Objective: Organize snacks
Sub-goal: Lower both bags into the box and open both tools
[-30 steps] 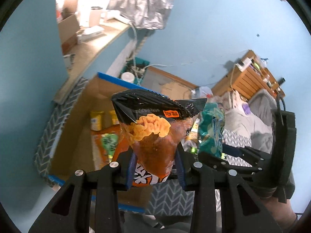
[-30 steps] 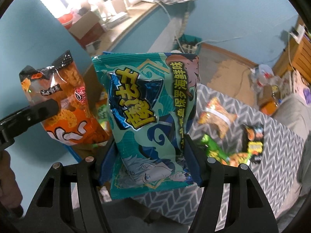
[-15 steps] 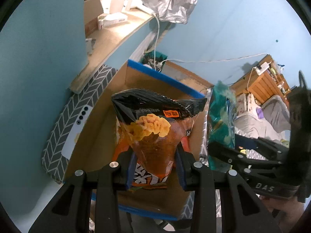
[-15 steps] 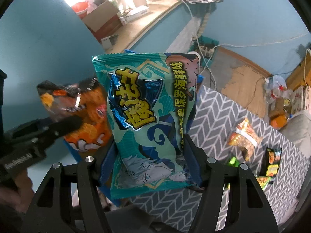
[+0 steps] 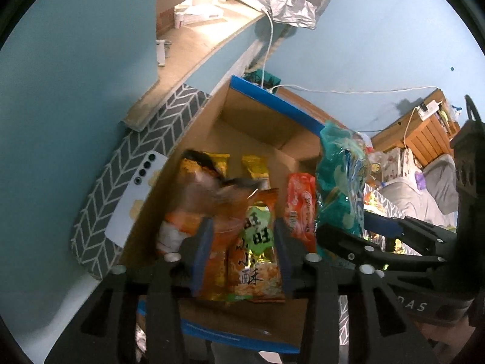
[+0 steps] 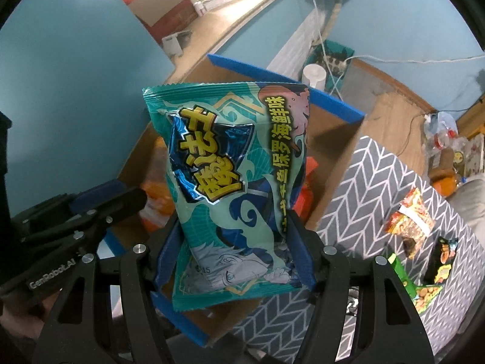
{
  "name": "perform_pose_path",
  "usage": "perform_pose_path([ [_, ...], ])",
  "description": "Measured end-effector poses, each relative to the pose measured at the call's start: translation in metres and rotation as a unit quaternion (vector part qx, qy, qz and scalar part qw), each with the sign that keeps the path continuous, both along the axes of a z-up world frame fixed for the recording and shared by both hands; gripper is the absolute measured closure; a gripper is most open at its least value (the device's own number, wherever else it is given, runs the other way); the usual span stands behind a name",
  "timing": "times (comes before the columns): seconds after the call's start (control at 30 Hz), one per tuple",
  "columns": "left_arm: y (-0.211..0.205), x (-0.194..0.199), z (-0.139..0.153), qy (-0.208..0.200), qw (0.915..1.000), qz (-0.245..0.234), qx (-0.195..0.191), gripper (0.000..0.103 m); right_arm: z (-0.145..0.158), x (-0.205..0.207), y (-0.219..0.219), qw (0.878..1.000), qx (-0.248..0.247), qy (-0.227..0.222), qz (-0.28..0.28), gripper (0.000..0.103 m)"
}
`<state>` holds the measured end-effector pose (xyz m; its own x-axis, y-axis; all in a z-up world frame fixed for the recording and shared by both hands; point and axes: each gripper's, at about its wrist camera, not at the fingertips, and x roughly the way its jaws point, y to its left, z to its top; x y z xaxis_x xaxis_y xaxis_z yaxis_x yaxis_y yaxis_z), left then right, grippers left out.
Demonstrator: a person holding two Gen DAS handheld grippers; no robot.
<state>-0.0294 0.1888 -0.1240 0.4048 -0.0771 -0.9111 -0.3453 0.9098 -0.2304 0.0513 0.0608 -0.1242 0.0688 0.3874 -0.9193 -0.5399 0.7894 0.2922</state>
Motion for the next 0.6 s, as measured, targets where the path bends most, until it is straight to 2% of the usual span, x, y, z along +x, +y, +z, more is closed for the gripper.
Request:
perform_pose_path([
  [0.13, 0.005, -0.005, 0.002, 0.000, 1.0000, 0.005, -0.006, 0.053, -0.001, 0.002, 0.002, 1.000, -0.003, 0.005, -0.002, 0.036],
  [0.27, 0.007, -0.009, 0.004, 0.000, 0.9999, 0.009, -0.010, 0.051, 0.001, 0.001, 0.002, 1.000, -0.009, -0.002, -0.001, 0.030],
  [0.4, 0.006, -0.011, 0.004, 0.000, 0.9999, 0.009, -0.011, 0.049, 0.007, -0.002, -0.005, 1.000, -0.008, -0.008, -0.005, 0.029],
  [0.6, -0.011, -0.009, 0.010, -0.007, 0.9998, -0.016, -0.011, 0.047, 0.015, -0.003, -0.024, 1.000, -0.014, -0.021, -0.011, 0.029],
])
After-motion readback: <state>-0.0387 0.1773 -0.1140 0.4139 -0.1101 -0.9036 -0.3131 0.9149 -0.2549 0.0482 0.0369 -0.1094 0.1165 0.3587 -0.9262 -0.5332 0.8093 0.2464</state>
